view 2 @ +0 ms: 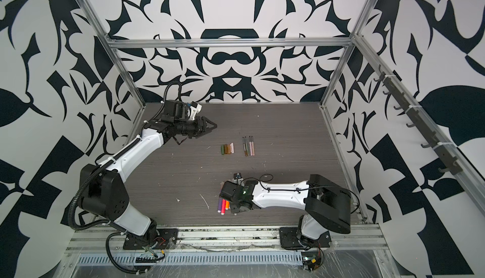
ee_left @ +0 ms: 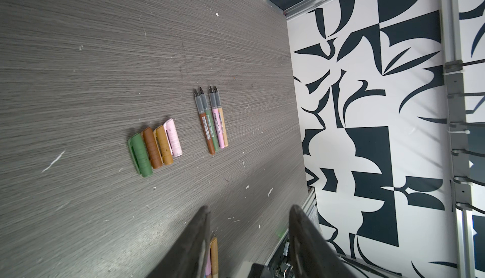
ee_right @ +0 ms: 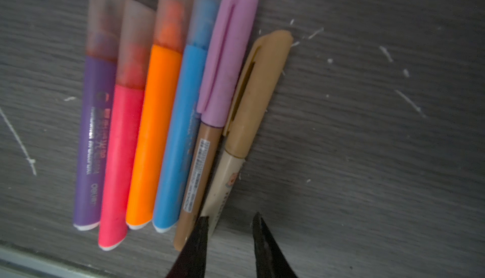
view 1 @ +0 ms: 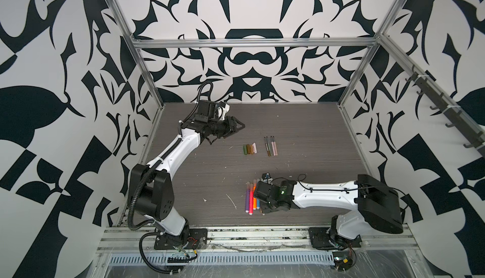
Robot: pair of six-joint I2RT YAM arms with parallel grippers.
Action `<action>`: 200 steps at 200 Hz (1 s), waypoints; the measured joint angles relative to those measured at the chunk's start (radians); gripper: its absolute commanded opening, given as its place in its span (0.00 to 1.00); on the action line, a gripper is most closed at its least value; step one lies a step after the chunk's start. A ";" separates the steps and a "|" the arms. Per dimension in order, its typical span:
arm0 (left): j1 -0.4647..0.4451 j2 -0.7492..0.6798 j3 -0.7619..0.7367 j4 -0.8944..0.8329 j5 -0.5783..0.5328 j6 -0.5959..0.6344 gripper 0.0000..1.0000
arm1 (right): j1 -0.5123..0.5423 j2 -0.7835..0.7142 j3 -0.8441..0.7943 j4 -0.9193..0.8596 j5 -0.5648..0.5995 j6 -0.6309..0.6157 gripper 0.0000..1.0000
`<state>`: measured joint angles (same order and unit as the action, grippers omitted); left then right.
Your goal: Open the pen caps
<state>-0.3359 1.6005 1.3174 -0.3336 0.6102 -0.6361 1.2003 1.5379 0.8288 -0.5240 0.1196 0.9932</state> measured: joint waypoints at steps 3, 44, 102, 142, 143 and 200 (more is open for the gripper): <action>0.000 0.000 0.000 0.000 0.000 0.000 0.52 | 0.000 0.002 0.003 0.001 0.001 0.000 0.32; 0.000 0.000 0.000 0.000 0.000 0.000 0.51 | 0.000 0.008 0.009 0.002 0.011 0.000 0.32; 0.003 0.000 0.000 0.000 0.000 0.000 0.52 | 0.000 0.018 0.013 -0.027 0.070 0.022 0.30; 0.003 0.000 0.000 0.000 0.000 0.000 0.51 | 0.000 0.038 0.016 -0.076 0.112 0.042 0.30; 0.003 0.000 0.000 0.000 0.000 0.000 0.51 | 0.000 0.038 0.016 -0.077 0.112 0.043 0.30; 0.005 0.000 0.000 0.000 0.000 0.000 0.52 | 0.000 -0.014 0.015 -0.038 0.113 0.042 0.34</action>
<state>-0.3313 1.6005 1.3174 -0.3336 0.6106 -0.6361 1.1999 1.5234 0.8440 -0.5621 0.2329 1.0351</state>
